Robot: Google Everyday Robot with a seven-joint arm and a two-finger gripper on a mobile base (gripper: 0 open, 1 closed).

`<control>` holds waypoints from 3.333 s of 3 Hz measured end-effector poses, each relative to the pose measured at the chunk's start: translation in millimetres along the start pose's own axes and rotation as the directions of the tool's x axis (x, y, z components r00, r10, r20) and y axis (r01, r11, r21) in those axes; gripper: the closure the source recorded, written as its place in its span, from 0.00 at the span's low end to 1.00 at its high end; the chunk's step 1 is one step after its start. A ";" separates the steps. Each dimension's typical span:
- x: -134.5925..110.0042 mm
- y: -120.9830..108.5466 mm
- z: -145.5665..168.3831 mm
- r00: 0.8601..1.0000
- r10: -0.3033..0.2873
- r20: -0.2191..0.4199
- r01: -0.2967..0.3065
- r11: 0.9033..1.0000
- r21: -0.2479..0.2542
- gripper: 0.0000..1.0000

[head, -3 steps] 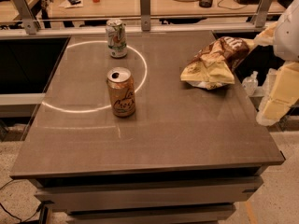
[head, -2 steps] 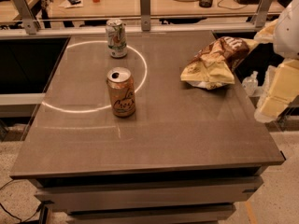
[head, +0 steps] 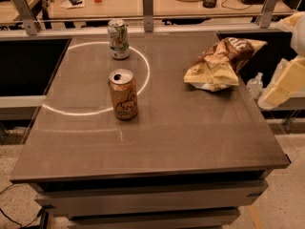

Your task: Move brown chip bag near orange can

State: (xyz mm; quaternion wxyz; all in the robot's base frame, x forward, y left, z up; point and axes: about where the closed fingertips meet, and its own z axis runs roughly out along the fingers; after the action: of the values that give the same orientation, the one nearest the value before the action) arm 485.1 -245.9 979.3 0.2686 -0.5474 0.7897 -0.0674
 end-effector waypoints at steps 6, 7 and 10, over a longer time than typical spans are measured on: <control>-14.1 -99.7 120.7 0.894 0.301 0.331 -0.283 0.954 -0.103 0.00; -16.7 -92.8 139.5 0.896 0.310 0.318 -0.280 0.950 -0.137 0.00; -15.4 -65.0 166.5 0.905 0.323 0.275 -0.269 0.938 -0.216 0.40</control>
Offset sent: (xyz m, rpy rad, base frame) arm 0.1131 -0.0700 -0.0247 0.4298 -0.1308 -0.1892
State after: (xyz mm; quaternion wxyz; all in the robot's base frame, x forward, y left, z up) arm 625.7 -226.2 869.8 0.3465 -0.4456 0.8153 0.1290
